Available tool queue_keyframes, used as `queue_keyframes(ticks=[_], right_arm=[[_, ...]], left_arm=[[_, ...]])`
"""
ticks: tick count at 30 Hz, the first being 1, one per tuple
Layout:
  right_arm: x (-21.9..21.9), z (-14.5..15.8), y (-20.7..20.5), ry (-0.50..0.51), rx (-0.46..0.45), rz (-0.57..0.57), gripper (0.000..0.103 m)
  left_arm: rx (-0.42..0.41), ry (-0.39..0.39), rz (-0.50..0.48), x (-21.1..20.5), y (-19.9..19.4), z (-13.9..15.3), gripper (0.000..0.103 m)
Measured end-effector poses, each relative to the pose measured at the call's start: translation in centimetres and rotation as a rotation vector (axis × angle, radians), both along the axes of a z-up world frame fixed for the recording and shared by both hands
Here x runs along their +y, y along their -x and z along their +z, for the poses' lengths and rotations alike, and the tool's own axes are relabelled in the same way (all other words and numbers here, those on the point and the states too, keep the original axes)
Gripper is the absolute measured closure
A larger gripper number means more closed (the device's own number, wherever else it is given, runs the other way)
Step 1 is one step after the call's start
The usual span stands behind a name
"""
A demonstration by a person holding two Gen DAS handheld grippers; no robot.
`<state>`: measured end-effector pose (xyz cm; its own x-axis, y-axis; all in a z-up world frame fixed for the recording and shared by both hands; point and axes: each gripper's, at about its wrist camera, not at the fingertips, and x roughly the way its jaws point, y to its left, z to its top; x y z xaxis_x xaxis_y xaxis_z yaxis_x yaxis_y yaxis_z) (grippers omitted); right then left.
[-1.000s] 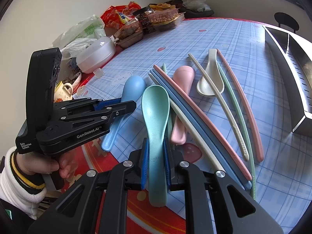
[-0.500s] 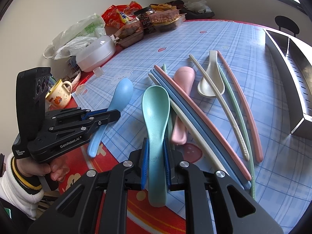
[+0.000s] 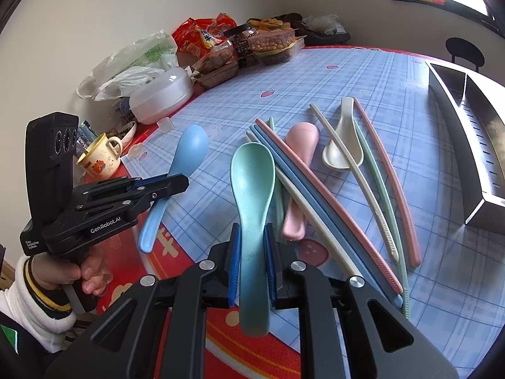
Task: Organize utensils
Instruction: 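Carry the blue spoon in the left tool and mint spoon in the right tool to the tray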
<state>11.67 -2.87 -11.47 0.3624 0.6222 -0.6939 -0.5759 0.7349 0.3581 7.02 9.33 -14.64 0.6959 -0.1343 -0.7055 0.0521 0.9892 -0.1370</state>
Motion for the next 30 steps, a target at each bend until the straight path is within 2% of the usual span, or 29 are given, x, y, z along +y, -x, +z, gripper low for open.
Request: queue_keyframes(ticks=[8,15,20,26,30], right_arm=[[-1.1,0.4,0.0,-0.056,-0.003,-0.024,0.088],[-3.1,1.0,-0.4,-0.133,0.025,-0.053,0.088],[-5.6,3.2,-1.1,-0.139,-0.047,-0.09,0.088],[-10.8,5.4,-5.0,-0.082,-0.131,-0.237,0.088],[-13.9,5.2,-8.7,-0.061,-0.126,-0.383,0.088]], left_arm=[[-0.001,0.021,-0.002,0.4,0.0,0.8,0.092],[-0.06,0.015,-0.023,-0.1,0.0,4.8,0.092],[-0.079,0.024,-0.033,-1.1,-1.4,7.0,0.092],[-0.098,0.018,-0.087,-4.6,-4.8,9.0,0.092],[-0.091,0.02,-0.136,-8.1,-8.2,9.6,0.092]])
